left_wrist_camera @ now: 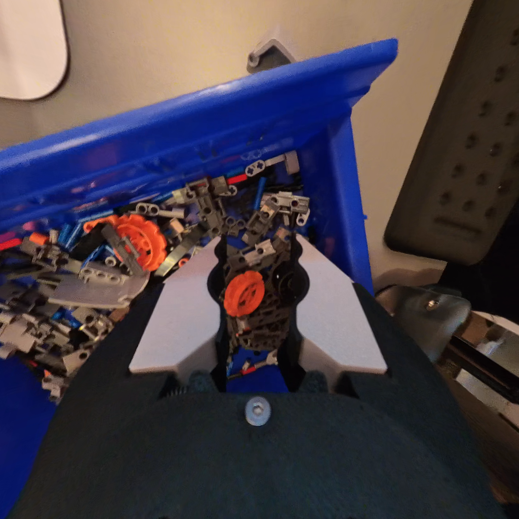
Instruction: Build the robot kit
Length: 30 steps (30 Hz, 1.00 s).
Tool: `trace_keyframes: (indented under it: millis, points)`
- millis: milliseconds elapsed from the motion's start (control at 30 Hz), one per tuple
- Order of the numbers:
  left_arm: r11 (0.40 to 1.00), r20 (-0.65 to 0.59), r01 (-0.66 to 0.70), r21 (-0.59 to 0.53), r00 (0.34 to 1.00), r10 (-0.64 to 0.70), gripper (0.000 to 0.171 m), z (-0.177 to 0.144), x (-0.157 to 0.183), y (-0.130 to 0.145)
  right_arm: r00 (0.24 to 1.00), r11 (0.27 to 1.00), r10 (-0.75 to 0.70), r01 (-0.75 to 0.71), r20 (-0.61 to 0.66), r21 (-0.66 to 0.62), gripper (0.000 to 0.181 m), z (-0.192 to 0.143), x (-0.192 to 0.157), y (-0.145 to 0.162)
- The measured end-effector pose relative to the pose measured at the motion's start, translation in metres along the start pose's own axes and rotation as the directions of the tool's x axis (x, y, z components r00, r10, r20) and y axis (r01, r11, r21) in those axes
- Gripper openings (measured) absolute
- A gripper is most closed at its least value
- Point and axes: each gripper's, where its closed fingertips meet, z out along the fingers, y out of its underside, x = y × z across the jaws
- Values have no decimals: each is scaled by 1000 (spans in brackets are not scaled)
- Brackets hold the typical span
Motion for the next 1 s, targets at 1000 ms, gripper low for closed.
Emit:
trace_keyframes:
  millis: [1000]
  points:
    - [977, -76, 56, 208, 996, -41, 22, 2, 0, -36, 1000, 1000, -11, 11, -5, 3, 32, 0, 0, 0]
